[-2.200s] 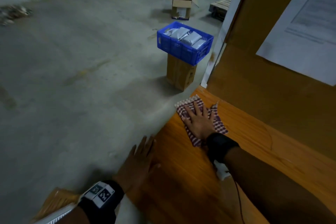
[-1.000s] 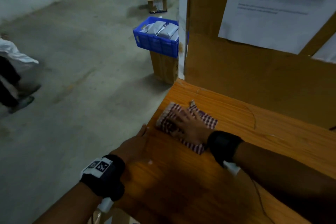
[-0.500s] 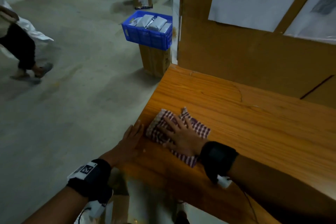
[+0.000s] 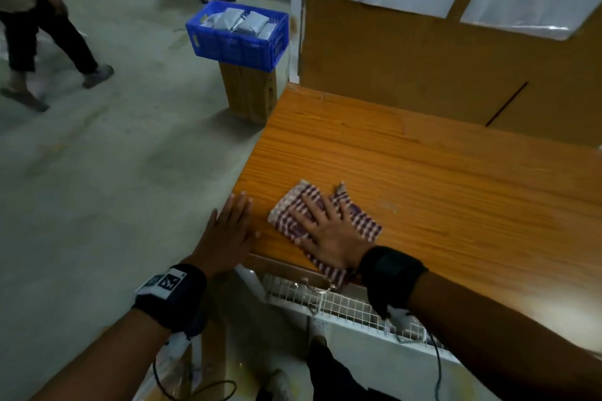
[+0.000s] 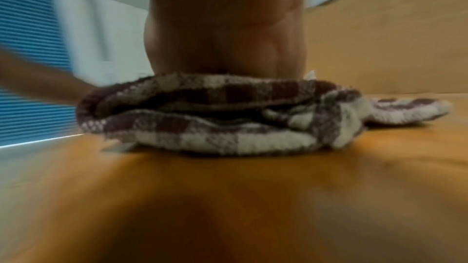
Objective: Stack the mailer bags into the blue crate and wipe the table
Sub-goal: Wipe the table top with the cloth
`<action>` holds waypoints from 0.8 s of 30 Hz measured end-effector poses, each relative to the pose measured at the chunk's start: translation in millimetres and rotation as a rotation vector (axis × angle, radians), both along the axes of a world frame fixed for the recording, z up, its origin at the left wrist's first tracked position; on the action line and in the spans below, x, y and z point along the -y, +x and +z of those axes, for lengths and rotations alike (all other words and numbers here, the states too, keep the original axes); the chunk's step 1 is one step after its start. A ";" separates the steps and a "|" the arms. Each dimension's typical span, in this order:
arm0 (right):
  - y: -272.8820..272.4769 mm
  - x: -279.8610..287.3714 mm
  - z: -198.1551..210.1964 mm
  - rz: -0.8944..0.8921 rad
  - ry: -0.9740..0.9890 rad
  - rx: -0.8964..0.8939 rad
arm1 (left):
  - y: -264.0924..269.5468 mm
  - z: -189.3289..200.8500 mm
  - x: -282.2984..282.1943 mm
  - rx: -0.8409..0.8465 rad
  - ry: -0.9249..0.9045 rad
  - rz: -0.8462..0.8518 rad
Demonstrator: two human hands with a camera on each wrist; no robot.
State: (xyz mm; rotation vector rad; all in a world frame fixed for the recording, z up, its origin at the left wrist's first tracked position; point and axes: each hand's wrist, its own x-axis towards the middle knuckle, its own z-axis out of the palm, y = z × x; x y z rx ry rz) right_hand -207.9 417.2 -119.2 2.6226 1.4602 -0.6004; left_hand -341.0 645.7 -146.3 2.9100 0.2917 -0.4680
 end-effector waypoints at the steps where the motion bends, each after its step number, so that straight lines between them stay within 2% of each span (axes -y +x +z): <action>1: -6.4 8.1 1.7 0.035 -0.003 -0.005 | -2.1 -0.2 1.2 -0.010 0.001 0.003; 3: 1.2 29.4 1.9 0.011 -0.006 0.013 | -8.3 -3.7 -0.3 -0.025 -0.022 0.013; 7: 42.3 67.5 1.2 -0.431 0.021 0.024 | -12.7 0.6 2.4 0.036 0.027 -0.053; 9: 39.9 65.0 0.9 -0.561 0.049 0.003 | -10.9 2.0 5.0 0.043 0.024 -0.035; 11: 14.8 47.6 -0.8 -0.525 0.053 -0.008 | -10.2 3.7 7.5 0.059 0.046 -0.018; 15: -48.1 25.6 -6.0 -0.232 0.069 0.017 | -9.8 5.4 9.5 0.050 0.074 -0.004; 18: -41.8 49.5 -4.5 -0.203 0.037 0.038 | -10.6 8.5 10.8 0.035 0.056 0.012; 20: -20.0 78.7 -6.2 -0.351 0.030 0.057 | -11.0 12.6 11.9 0.037 0.035 0.019; 22: 2.2 106.4 -6.6 -0.577 0.023 0.044 | -7.6 17.6 13.6 0.020 0.013 0.024; 24: 12.4 114.2 -2.9 -0.747 0.027 0.015 | 1.5 24.8 16.2 -0.025 -0.024 0.037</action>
